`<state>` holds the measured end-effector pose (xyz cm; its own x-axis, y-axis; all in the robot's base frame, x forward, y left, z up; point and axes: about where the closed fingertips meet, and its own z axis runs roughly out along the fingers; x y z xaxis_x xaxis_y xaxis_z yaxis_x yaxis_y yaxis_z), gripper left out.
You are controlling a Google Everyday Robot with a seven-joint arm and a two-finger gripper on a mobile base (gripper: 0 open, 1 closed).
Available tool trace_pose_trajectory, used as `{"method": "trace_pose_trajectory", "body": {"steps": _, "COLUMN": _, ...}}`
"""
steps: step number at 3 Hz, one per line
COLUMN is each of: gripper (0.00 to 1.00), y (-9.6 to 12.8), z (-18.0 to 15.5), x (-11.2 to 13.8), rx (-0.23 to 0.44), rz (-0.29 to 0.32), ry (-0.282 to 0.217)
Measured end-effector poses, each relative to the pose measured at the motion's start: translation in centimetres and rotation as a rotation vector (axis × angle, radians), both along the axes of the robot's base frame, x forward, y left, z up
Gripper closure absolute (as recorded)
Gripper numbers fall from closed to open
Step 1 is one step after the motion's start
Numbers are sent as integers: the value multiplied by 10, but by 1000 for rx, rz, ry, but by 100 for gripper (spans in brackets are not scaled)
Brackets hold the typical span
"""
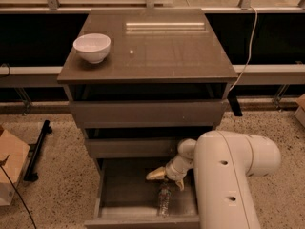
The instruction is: Pick water bottle from bottom drawer and place on counter
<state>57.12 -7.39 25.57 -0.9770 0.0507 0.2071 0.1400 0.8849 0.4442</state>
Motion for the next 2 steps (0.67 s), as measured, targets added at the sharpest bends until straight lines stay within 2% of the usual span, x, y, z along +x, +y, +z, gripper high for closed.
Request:
{"method": "trace_pose_trajectory", "body": {"steps": 1, "gripper": 0, "y": 1, "z": -22, "x": 3, "rx": 26, "rz": -32, "ry": 16}}
{"method": "trace_pose_trajectory", "body": {"steps": 2, "gripper": 0, "y": 3, "z": -50, "x": 8, "rx": 82, "rz": -93, "ry": 19}}
